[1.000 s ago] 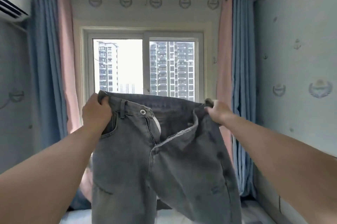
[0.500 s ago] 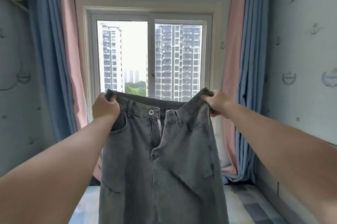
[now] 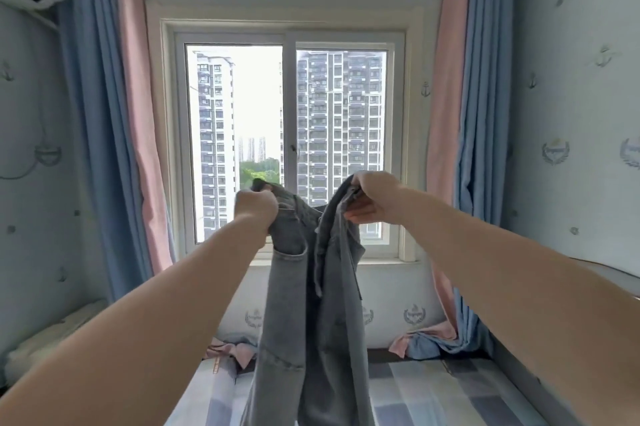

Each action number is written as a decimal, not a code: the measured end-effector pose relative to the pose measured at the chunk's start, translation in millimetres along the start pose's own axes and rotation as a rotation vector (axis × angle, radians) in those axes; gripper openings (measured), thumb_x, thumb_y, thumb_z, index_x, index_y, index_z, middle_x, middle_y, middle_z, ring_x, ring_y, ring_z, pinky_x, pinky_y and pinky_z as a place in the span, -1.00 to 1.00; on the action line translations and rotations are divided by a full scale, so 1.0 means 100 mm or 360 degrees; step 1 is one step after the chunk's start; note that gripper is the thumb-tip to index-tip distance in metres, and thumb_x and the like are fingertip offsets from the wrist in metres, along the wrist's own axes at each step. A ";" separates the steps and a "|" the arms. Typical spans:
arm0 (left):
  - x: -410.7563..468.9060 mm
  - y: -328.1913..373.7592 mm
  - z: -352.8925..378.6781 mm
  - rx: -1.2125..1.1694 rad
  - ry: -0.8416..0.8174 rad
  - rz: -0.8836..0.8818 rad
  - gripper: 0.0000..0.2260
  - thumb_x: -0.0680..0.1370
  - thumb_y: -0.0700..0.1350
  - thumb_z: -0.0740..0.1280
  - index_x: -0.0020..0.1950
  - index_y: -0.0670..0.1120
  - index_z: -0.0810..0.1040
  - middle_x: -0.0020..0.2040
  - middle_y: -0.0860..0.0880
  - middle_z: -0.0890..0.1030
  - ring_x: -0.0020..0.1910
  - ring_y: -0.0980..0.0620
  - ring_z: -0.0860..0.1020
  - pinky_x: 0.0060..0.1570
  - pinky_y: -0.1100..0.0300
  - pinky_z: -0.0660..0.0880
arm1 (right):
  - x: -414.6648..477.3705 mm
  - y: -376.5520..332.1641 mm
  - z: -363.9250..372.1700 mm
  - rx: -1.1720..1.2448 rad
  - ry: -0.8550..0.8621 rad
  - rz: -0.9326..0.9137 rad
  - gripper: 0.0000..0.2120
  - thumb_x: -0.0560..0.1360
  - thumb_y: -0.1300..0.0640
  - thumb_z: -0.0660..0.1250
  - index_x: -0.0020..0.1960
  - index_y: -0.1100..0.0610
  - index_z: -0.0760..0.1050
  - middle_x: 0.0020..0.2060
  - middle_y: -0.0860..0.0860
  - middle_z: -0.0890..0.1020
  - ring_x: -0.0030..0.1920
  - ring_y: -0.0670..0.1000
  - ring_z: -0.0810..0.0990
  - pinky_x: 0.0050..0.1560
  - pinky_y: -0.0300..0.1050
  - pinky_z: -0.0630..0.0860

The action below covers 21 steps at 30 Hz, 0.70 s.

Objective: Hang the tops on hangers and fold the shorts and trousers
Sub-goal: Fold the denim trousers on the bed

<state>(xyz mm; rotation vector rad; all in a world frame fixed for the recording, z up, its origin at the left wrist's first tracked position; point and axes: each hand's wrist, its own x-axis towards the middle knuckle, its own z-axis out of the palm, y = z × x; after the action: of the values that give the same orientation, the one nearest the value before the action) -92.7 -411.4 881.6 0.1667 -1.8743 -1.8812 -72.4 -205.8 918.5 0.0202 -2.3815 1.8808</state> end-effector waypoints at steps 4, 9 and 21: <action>-0.24 0.13 0.19 -0.0152 -0.0345 0.0004 -0.89 0.69 -0.10 0.19 0.10 -0.01 0.51 0.04 -0.13 0.63 0.02 -0.13 0.64 0.05 -0.13 0.63 | -0.09 -0.22 0.18 -0.0061 -0.0035 -0.0147 -0.76 0.61 0.14 0.22 -0.14 0.23 0.54 -0.43 0.12 0.63 -0.44 0.08 0.63 -0.33 -0.08 0.65; -0.42 0.16 0.23 -0.0298 -0.0719 0.0049 -0.74 0.61 -0.24 0.21 0.28 -0.13 0.49 0.06 -0.19 0.57 -0.03 -0.09 0.54 -0.07 0.06 0.49 | -0.19 -0.36 0.26 -0.0115 0.0021 -0.0294 -0.76 0.58 0.14 0.33 -0.21 0.26 0.57 -0.46 0.10 0.58 -0.51 0.04 0.58 -0.43 -0.14 0.62; -0.23 0.02 0.00 -0.0350 -0.0683 0.0206 -0.68 0.51 -0.47 0.28 0.04 -0.09 0.63 -0.04 -0.20 0.71 -0.04 -0.24 0.68 -0.10 -0.11 0.66 | -0.17 -0.30 0.18 -0.0326 0.0095 -0.0815 -0.73 0.51 -0.10 0.43 0.04 0.08 0.67 -0.03 -0.03 0.73 0.00 0.01 0.68 -0.06 -0.12 0.61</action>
<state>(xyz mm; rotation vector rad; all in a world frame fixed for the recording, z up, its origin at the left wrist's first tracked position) -71.6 -401.2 878.2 -0.4531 -1.8610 -2.1354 -54.5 -231.2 941.5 0.4972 -2.2347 1.3816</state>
